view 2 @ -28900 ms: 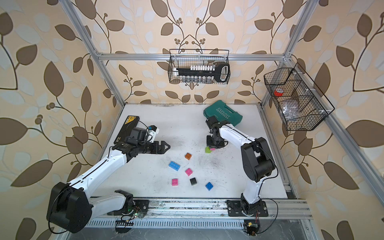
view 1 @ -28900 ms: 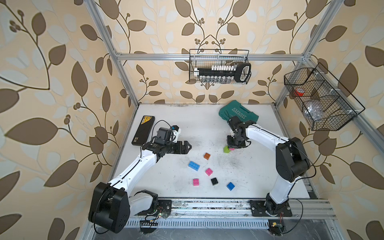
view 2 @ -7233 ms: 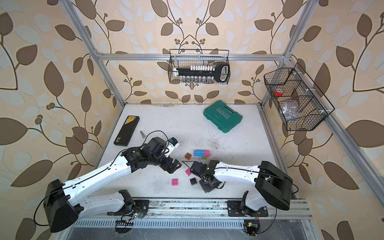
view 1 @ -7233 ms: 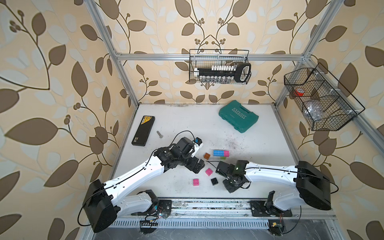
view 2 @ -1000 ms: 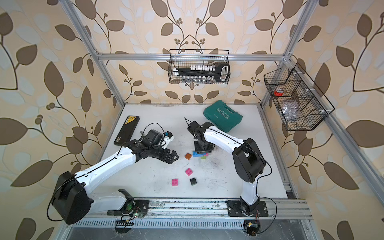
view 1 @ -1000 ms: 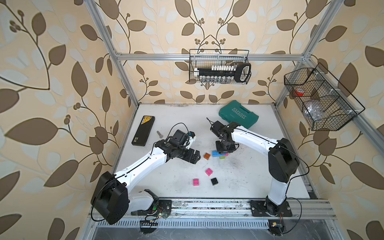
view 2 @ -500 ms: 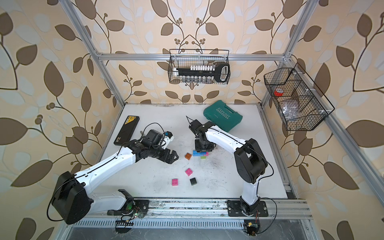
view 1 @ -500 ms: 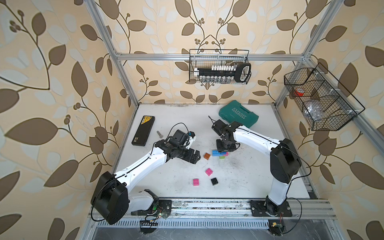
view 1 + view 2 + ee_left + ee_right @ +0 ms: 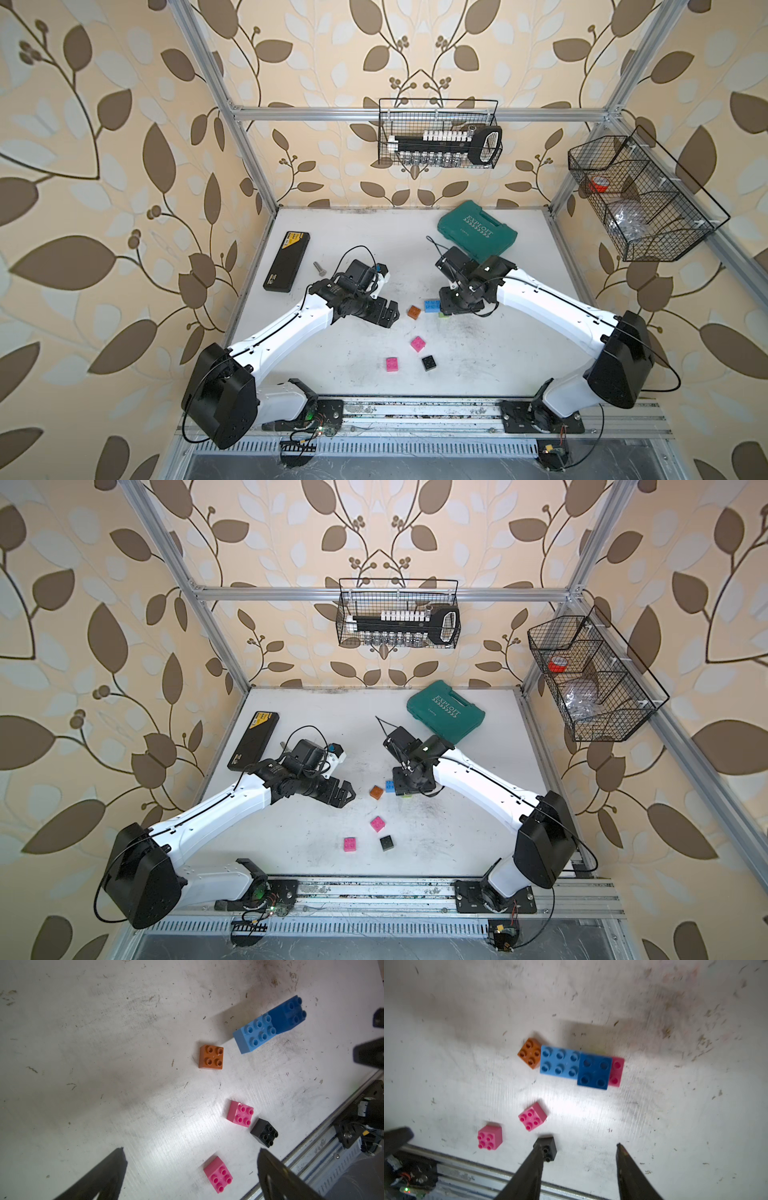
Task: Assemble the number 4 with lego
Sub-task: Assemble the lego brick with the lego brick, then pick up the lego brick from the center of the board.
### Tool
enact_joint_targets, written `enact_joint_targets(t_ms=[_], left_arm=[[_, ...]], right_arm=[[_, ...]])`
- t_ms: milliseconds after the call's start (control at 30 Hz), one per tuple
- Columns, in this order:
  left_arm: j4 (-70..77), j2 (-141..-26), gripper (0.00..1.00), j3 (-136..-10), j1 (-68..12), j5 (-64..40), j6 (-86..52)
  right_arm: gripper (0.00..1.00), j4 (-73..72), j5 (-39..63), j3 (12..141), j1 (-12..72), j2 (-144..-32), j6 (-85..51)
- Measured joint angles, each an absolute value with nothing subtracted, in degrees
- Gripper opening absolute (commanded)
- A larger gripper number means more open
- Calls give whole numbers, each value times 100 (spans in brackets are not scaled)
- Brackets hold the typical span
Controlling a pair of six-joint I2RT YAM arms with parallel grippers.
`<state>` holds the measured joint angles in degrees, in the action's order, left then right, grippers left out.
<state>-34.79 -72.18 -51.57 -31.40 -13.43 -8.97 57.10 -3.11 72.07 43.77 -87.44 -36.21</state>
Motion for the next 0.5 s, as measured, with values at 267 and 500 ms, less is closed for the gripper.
enact_joint_targets(t_ms=[267, 500], left_arm=[[-3627, -6329, 99, -4779, -3026, -1334, -1271], [-3763, -5651, 99, -4563, -2991, -1264, -1520]], right_arm=[[98, 5323, 172, 6254, 5247, -8643, -3970], [91, 4840, 239, 6134, 5892, -8720, -4215]])
